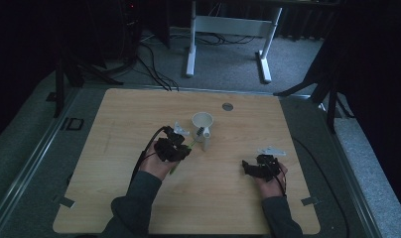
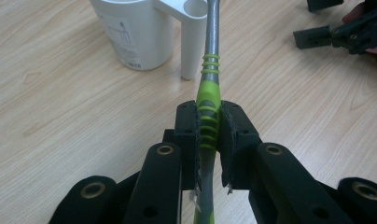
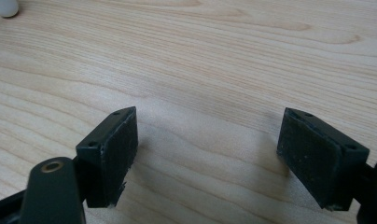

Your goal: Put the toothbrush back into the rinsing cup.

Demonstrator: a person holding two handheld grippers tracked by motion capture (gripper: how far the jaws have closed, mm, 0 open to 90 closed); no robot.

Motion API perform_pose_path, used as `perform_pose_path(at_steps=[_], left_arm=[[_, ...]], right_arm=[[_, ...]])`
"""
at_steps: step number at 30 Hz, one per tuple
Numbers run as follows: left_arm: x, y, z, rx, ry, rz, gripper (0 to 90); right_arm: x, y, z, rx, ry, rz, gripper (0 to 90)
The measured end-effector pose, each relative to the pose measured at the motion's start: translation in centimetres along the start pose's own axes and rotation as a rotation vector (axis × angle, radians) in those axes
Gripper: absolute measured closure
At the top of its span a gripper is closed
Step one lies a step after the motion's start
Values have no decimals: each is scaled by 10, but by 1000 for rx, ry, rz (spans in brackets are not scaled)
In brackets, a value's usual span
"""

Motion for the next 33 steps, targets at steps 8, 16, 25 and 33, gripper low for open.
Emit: perform_pose_path(at_steps=[8,16,25,33], left_arm=[[-3,0,-3,-3,36,0,787],[-5,-1,-5,-5,59,-6,787],[-7,-2,-7,-10,85,0,787],[-9,-3,-12,-23,122,6,787]], right_arm=[[0,0,0,0,0,0,200],[0,0,0,1,0,0,200],[0,0,0,1,-2,0,200],[0,0,0,0,0,1,200]])
Point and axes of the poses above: each handheld gripper's, and its own axes: x roughly forward along the jaws, z roughly out of its underside, y roughly to its right, the point moved 10 cm from there along x, roughly forward along the jaws, and after that the axes turned 3 degrees about z, right-handed, at the moved point
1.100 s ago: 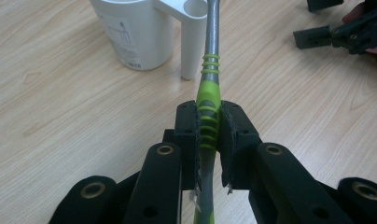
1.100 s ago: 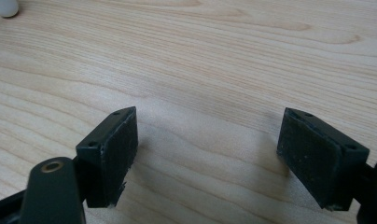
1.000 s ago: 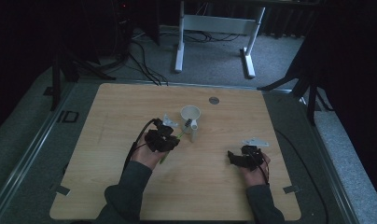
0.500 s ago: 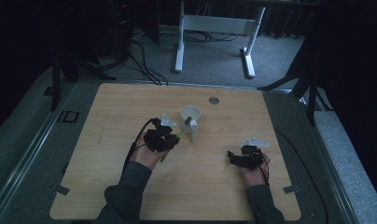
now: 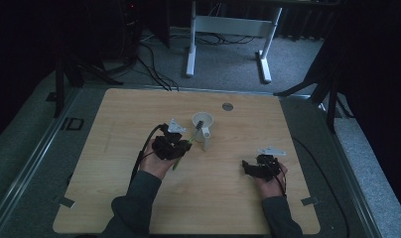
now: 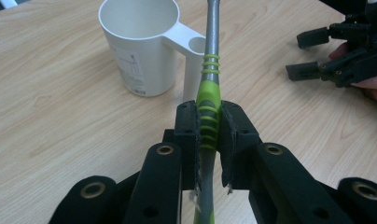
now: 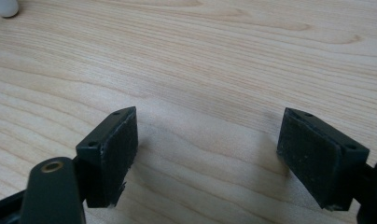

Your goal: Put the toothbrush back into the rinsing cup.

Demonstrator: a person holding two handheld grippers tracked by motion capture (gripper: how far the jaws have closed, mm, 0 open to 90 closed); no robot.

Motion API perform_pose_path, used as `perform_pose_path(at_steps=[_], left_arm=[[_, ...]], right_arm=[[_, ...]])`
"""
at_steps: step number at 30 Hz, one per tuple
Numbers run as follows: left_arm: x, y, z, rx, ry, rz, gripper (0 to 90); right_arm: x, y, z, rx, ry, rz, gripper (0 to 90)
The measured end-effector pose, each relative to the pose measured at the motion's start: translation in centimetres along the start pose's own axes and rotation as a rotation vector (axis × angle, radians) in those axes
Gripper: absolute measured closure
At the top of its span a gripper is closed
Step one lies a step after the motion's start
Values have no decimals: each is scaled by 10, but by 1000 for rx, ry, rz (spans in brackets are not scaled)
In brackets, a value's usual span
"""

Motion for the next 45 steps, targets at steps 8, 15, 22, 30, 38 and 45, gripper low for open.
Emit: perform_pose_path(at_steps=[8,15,22,30,38,45], left_arm=[[-4,-2,-7,-16,51,-1,787],[-7,-3,-14,-40,93,32,787],[-10,-4,-20,-46,129,46,787],[-9,-7,-23,-63,143,48,787],[-11,-8,-30,-63,164,35,787],[-12,-8,-38,-52,188,26,787]], right_arm=[[0,0,0,1,-1,0,200],[0,0,0,-1,0,0,200],[0,0,0,-1,0,0,200],[0,0,0,0,0,-1,200],[1,-1,-1,-1,0,-2,200],[1,-1,-1,0,0,-3,200]])
Point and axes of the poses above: each handheld gripper's, and its own axes: x roughly forward along the jaws, z roughly out of its underside, y roughly to its right, the point moved 10 cm from there along x, roughly forward along the jaws, and after that the axes turned 3 degrees about z, right-handed, at the moved point
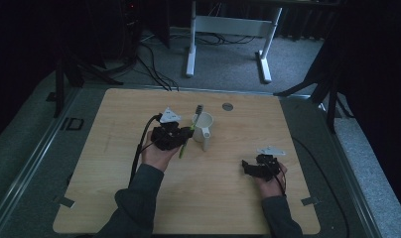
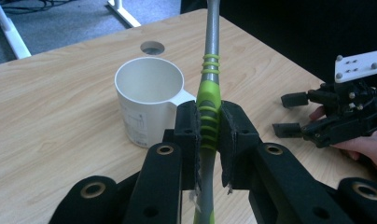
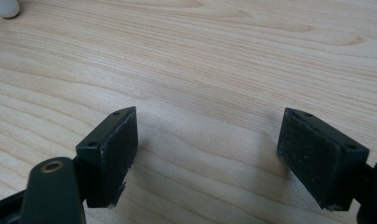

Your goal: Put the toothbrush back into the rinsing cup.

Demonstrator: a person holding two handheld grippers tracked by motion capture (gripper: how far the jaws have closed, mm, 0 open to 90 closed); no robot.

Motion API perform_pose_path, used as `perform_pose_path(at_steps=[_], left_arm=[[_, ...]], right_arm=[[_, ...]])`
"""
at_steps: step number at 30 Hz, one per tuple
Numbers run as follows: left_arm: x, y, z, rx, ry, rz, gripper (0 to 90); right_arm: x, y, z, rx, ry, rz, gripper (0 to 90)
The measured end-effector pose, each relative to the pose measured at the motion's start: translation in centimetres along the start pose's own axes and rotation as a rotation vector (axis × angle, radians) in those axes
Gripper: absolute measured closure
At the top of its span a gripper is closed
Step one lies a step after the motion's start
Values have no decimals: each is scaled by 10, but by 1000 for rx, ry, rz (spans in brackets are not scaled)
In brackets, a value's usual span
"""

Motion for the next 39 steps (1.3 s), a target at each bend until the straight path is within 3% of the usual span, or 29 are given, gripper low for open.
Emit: perform_pose_path(at_steps=[16,25,31,39], left_arm=[[1,0,-13,-17,74,-10,787],[0,3,-28,-7,125,-20,787],[2,3,-31,2,142,-26,787],[4,4,-39,24,201,-22,786]], right_arm=[[0,0,0,-2,0,0,200],[0,0,0,-2,1,0,200],[0,0,0,-3,1,-1,200],[0,0,0,-3,1,-1,200]])
Point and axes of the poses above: each handheld gripper's, and its own axes: x roughly forward along the jaws, z roughly out of its underside, y roughly to its right, the point moved 10 cm from there along x, roughly forward along the jaws, and after that the axes turned 3 degrees about z, right-handed, at the moved point
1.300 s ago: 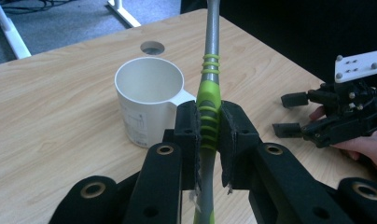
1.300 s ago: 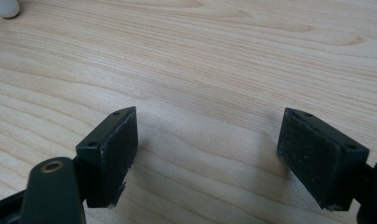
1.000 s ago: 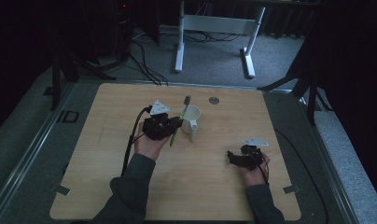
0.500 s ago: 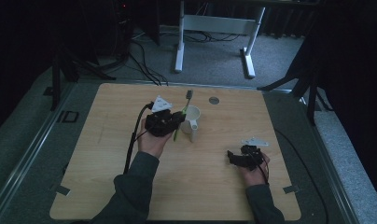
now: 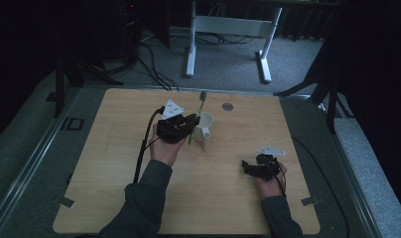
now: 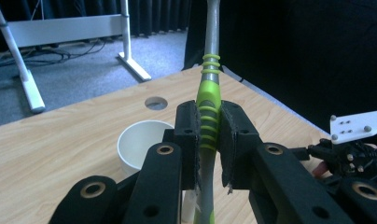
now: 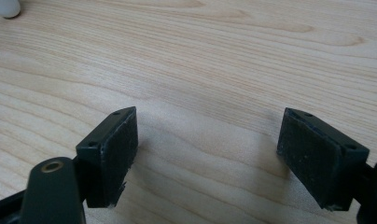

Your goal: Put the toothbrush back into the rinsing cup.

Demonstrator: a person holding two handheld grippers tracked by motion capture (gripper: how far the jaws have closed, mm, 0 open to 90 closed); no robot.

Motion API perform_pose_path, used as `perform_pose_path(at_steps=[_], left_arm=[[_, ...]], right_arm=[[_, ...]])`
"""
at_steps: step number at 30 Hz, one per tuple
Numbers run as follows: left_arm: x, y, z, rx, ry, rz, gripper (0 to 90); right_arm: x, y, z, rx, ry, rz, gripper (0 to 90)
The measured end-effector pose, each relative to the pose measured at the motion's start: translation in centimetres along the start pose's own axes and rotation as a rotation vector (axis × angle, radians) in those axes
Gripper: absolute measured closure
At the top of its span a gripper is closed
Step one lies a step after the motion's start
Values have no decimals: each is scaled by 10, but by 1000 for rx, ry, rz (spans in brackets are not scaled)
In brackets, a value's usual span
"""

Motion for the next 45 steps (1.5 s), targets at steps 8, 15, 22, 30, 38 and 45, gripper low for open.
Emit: perform_pose_path(at_steps=[8,15,22,30,38,45], left_arm=[[4,2,-7,43,23,1,786],[6,2,-16,59,66,12,785],[10,2,-20,66,88,6,786],[15,4,-23,73,111,0,785],[21,2,-27,73,156,-26,785],[26,-1,-27,65,170,-40,785]], right_arm=[[0,0,0,0,-1,0,201],[0,0,0,-1,0,-1,200],[0,0,0,-1,0,-1,200],[0,0,0,-1,0,-1,200],[0,0,0,-1,0,-1,200],[0,0,0,-1,0,-2,200]])
Point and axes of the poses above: each handheld gripper's, and its own axes: x roughly forward along the jaws, z roughly out of its underside, y roughly to its right, the point moved 10 cm from there along x, roughly forward along the jaws, and after that the axes turned 3 degrees about z, right-handed, at the moved point
